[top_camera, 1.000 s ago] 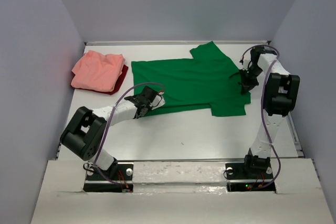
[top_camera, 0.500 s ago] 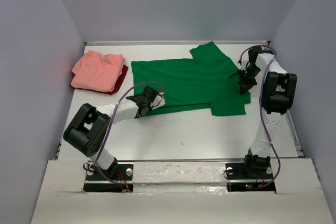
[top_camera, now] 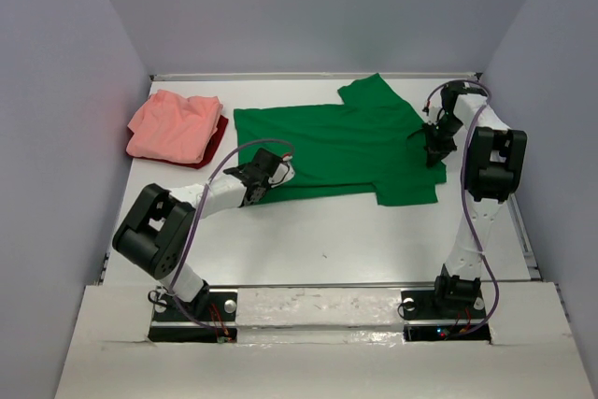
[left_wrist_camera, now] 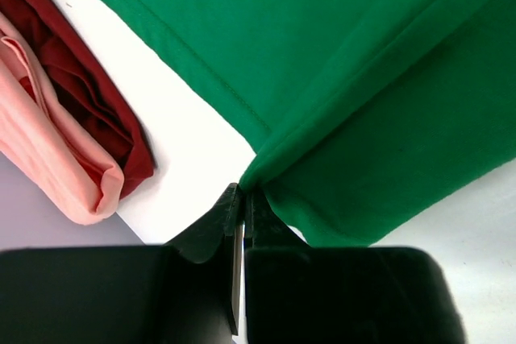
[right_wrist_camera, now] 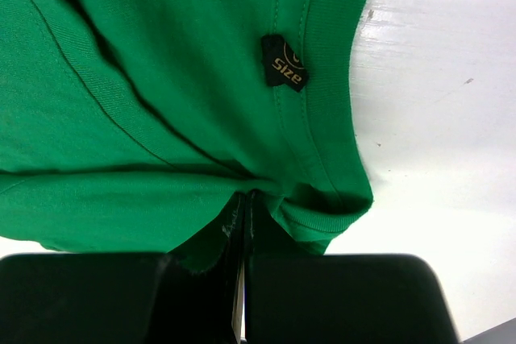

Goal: Fold and stack the t-shirts
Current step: Fold the tshirt

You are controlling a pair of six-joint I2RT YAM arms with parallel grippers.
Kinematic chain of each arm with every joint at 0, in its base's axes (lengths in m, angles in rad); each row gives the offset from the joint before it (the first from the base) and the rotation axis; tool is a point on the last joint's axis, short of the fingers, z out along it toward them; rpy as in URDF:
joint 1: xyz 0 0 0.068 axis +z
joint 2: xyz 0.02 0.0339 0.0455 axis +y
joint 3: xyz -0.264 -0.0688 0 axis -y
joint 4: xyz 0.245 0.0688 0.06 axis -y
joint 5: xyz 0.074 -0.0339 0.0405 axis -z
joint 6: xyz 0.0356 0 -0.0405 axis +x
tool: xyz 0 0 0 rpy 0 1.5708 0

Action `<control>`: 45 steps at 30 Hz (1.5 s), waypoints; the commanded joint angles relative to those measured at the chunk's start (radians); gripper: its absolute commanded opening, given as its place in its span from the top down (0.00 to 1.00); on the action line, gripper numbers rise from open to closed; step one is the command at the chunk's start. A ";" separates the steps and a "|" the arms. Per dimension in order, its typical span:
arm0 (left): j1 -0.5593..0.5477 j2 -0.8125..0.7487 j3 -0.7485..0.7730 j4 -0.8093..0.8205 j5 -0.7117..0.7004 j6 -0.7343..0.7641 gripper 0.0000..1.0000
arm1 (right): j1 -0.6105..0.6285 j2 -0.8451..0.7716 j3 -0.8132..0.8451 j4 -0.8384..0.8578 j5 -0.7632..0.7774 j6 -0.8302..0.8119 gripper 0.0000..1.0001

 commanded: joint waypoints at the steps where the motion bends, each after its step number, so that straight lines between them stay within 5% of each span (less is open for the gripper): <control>1: 0.010 0.002 0.034 0.015 -0.042 0.010 0.90 | 0.014 -0.003 0.044 -0.005 0.012 0.004 1.00; 11: 0.044 0.059 0.008 0.056 -0.092 0.024 0.89 | 0.014 0.021 0.048 -0.003 0.015 0.007 1.00; 15: 0.067 0.055 -0.001 0.083 -0.088 0.031 0.87 | 0.014 0.021 0.062 0.001 0.018 0.007 0.86; 21: 0.082 0.041 0.020 0.096 -0.089 0.041 0.75 | 0.014 0.035 0.111 -0.019 0.017 0.002 0.69; 26: 0.082 0.025 0.046 0.096 -0.100 0.045 0.61 | 0.014 0.027 0.140 -0.034 0.012 -0.004 0.67; 30: 0.082 0.012 0.071 0.090 -0.126 0.039 0.43 | 0.014 -0.002 0.154 -0.042 0.004 -0.010 0.67; 31: 0.082 0.004 0.080 0.087 -0.141 0.036 0.30 | 0.014 -0.009 0.159 -0.042 0.008 -0.015 0.66; 38: 0.084 -0.074 0.158 0.076 -0.221 -0.014 0.23 | 0.014 -0.201 0.119 0.071 -0.017 -0.054 0.62; 45: 0.101 -0.227 0.255 -0.081 -0.076 -0.209 0.20 | 0.113 -0.534 -0.217 0.113 -0.166 -0.271 0.58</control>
